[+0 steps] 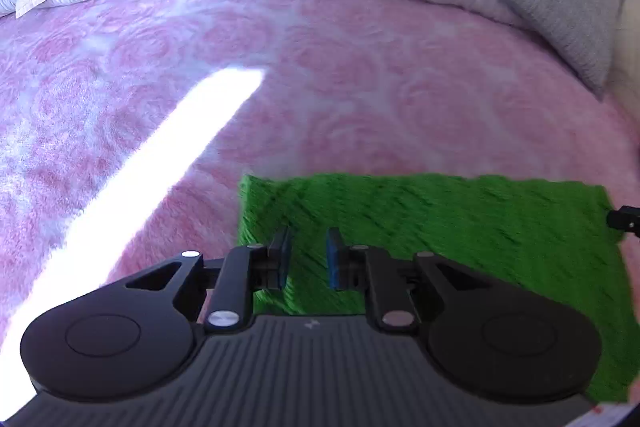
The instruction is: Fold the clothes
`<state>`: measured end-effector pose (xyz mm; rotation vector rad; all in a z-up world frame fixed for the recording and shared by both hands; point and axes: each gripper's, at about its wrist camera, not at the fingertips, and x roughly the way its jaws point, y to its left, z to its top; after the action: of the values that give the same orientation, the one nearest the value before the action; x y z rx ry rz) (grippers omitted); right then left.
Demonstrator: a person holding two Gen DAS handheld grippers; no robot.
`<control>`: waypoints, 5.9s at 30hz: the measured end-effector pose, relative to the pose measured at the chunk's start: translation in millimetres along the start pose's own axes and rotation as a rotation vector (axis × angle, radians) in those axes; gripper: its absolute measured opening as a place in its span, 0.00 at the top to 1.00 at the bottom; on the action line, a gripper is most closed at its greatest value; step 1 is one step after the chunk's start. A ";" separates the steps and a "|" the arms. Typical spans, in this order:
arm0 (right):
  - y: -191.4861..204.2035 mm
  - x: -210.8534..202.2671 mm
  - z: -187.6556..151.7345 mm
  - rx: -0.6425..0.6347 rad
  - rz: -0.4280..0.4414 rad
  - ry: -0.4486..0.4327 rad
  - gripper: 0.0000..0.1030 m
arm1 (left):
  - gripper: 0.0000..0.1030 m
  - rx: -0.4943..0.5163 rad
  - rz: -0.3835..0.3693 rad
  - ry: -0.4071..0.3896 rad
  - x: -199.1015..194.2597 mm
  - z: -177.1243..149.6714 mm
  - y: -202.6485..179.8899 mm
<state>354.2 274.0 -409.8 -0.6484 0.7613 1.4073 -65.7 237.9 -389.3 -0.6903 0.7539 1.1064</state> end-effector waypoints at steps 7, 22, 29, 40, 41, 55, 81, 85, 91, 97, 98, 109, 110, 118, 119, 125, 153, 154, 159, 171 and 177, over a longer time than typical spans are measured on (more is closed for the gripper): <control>28.7 -63.7 -55.7 0.098 0.051 0.100 0.68 | 0.86 0.034 -0.109 0.118 -62.3 -62.9 -45.5; 49.0 -91.0 -53.2 0.031 0.059 0.265 0.38 | 0.58 0.025 0.064 0.294 -73.5 -75.7 -82.5; 54.4 -111.5 -56.1 0.054 0.081 0.300 0.38 | 0.45 0.054 0.114 0.332 -96.1 -77.1 -93.0; 63.3 -116.7 -72.6 0.029 0.131 0.341 0.38 | 0.42 0.048 0.132 0.375 -104.9 -91.6 -90.6; 64.0 -116.3 -72.9 0.031 0.136 0.342 0.38 | 0.42 0.050 0.134 0.377 -104.8 -92.8 -90.3; 55.0 -104.5 -76.0 0.075 0.132 0.350 0.38 | 0.41 0.088 0.110 0.391 -92.5 -97.1 -88.7; -30.3 -43.5 -71.0 0.326 0.102 0.163 0.38 | 0.71 -0.036 -0.117 0.198 -33.8 -61.2 -43.3; -53.4 -35.9 -91.0 0.447 0.204 0.146 0.38 | 0.75 -0.068 -0.139 0.209 -25.9 -74.5 -35.9; -72.0 -21.9 -100.8 0.555 0.435 0.106 0.39 | 0.76 -0.159 -0.200 0.203 -23.2 -76.4 -20.1; -89.8 2.4 -100.0 0.684 0.524 0.058 0.54 | 0.81 -0.242 -0.245 0.204 -18.7 -79.4 -3.5; -90.4 1.2 -100.4 0.680 0.529 0.055 0.55 | 0.81 -0.241 -0.249 0.204 -18.1 -78.7 -2.9; -81.5 -3.7 -97.9 0.709 0.530 0.075 0.65 | 0.81 -0.206 -0.311 0.225 -8.7 -75.0 1.5; -78.1 -3.9 -95.5 0.682 0.509 0.082 0.66 | 0.81 -0.204 -0.318 0.227 -7.1 -74.4 2.6; -56.5 -5.1 -83.8 0.627 0.333 0.127 0.83 | 0.83 -0.171 -0.362 0.243 -1.6 -73.0 7.7; -51.0 -5.6 -79.5 0.619 0.296 0.141 0.83 | 0.84 -0.163 -0.364 0.246 -1.1 -72.0 7.1; 30.5 -13.7 -25.8 0.266 -0.099 0.257 0.85 | 0.91 -0.179 -0.369 0.232 -13.1 -67.9 24.4; 293.6 -94.4 -23.3 -0.481 0.121 0.044 0.45 | 0.89 -0.387 -0.354 0.132 -65.1 -62.3 145.4; 280.7 -90.8 -9.5 -0.398 0.104 0.047 0.45 | 0.89 -0.382 -0.376 0.117 -61.8 -51.5 138.3; 200.2 -41.3 28.3 -0.053 -0.086 0.107 0.60 | 0.87 -0.356 -0.478 0.084 -29.5 -6.4 99.8; 160.2 27.8 41.3 0.062 -0.047 0.256 0.66 | 0.78 -0.432 -0.432 0.226 61.3 5.2 81.5; 163.4 53.5 43.0 -0.003 -0.071 0.285 0.71 | 0.86 -0.430 -0.453 0.224 64.9 10.5 82.6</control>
<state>195.3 352.0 -418.5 -0.8822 0.9498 1.2657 -125.1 304.6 -445.5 -1.2976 0.5085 0.7811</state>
